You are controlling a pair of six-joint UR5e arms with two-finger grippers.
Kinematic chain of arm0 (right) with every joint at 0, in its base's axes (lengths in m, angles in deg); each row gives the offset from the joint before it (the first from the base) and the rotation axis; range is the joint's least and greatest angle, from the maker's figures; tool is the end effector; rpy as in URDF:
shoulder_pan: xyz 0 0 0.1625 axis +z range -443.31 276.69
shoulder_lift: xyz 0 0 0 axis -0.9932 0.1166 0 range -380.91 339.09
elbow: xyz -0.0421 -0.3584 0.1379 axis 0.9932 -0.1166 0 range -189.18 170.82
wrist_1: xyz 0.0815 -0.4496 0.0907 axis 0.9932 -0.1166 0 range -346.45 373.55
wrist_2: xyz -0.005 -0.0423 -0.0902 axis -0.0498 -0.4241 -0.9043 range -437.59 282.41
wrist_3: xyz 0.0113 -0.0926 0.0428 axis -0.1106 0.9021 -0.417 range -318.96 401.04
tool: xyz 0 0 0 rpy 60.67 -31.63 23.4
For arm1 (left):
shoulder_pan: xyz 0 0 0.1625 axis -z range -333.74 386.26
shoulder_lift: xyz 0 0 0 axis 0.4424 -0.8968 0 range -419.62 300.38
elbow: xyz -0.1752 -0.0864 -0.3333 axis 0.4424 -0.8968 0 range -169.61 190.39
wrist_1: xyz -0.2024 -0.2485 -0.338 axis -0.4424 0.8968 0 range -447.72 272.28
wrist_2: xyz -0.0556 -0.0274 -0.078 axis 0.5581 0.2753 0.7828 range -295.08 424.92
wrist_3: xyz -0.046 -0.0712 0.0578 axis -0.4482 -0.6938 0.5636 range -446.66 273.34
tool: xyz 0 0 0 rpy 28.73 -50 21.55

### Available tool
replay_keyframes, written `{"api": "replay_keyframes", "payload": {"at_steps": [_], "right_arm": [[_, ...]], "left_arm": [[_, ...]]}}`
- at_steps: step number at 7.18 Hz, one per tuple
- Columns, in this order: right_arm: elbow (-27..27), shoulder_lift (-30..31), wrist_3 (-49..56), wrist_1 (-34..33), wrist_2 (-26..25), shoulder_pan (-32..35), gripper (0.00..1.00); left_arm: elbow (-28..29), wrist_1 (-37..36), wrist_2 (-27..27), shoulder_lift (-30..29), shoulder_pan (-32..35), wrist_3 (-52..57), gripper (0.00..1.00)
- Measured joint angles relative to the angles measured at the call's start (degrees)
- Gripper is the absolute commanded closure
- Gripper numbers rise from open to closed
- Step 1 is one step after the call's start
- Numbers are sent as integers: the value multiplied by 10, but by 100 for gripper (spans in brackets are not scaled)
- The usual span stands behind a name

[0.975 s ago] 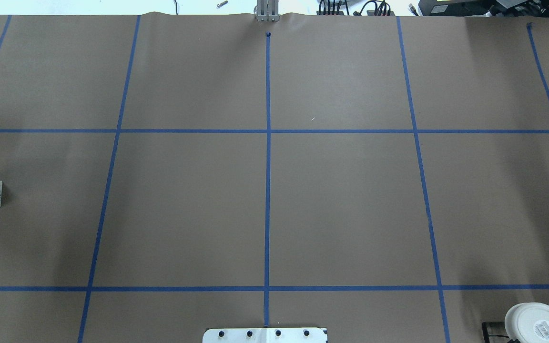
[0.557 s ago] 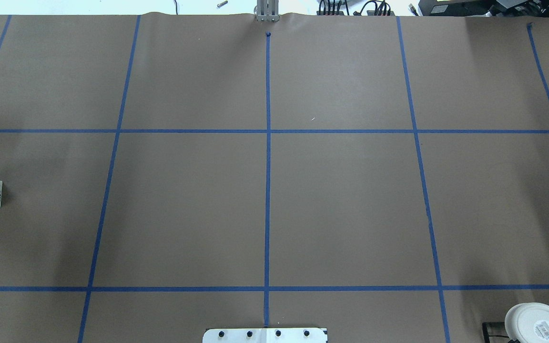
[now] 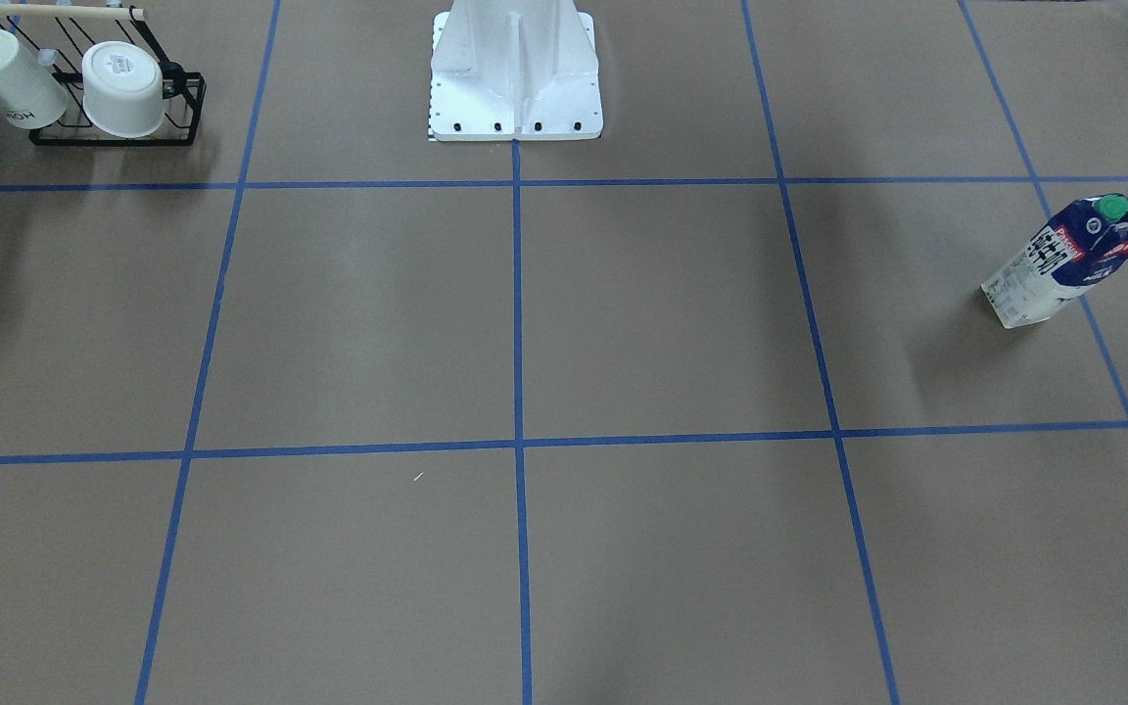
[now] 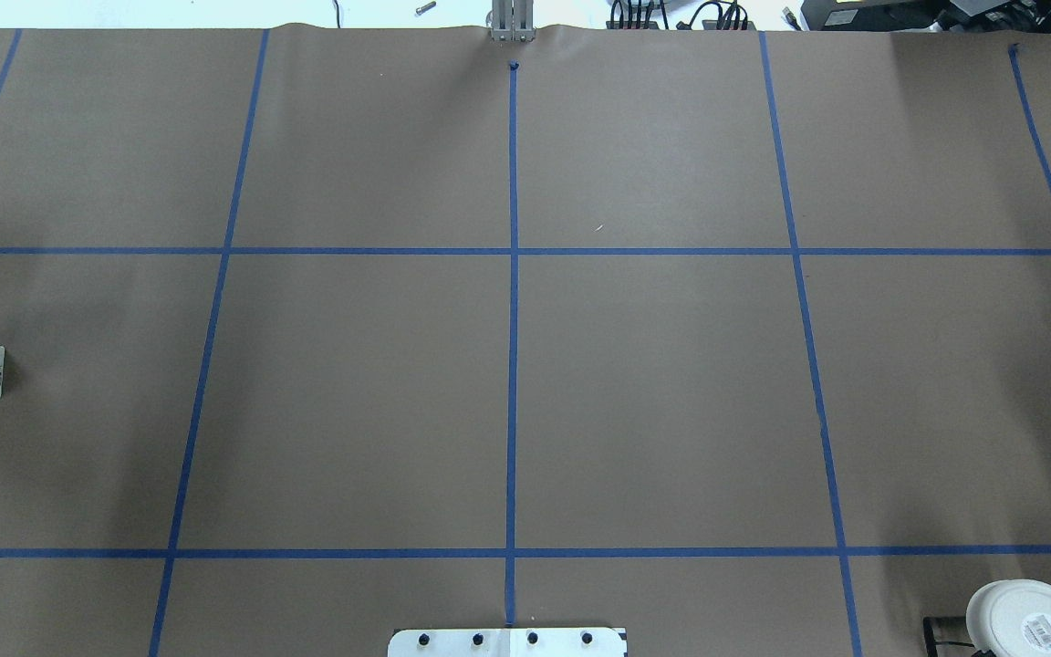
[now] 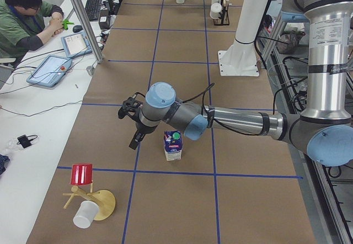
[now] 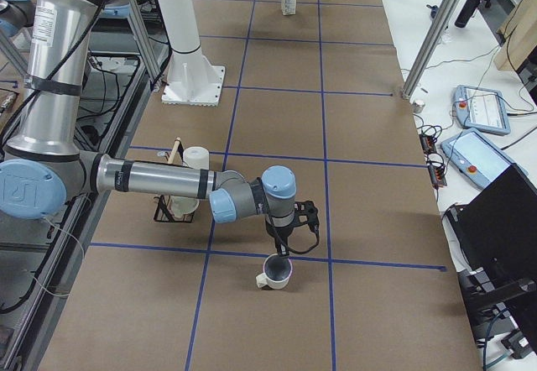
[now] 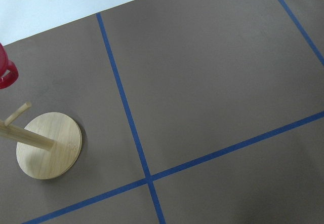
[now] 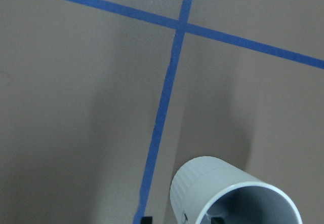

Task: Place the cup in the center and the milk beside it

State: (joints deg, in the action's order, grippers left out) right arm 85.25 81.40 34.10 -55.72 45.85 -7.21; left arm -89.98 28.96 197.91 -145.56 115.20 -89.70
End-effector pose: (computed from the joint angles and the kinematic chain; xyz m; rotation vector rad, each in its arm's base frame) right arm -0.0399 -0.4805 0.6624 0.1092 -0.6117 -0.1832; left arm -0.0533 -0.5417 0.5075 0.5213 0.7479 0.1837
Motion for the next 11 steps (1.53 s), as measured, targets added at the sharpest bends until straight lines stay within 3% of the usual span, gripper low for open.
{"api": "replay_keyframes", "payload": {"at_steps": [2,5,8,11], "right_arm": [[-9,3,1,0,-17,-10,100],[-16,-1,4,7,-28,-18,100],[51,-26,1,17,-6,-17,100],[61,-164,-54,6,68,-46,100]], "left_arm": [[1,8,0,1,0,-1,1],[3,9,0,1,0,-1,1],[8,9,0,2,0,0,1],[10,9,0,5,0,1,1]]}}
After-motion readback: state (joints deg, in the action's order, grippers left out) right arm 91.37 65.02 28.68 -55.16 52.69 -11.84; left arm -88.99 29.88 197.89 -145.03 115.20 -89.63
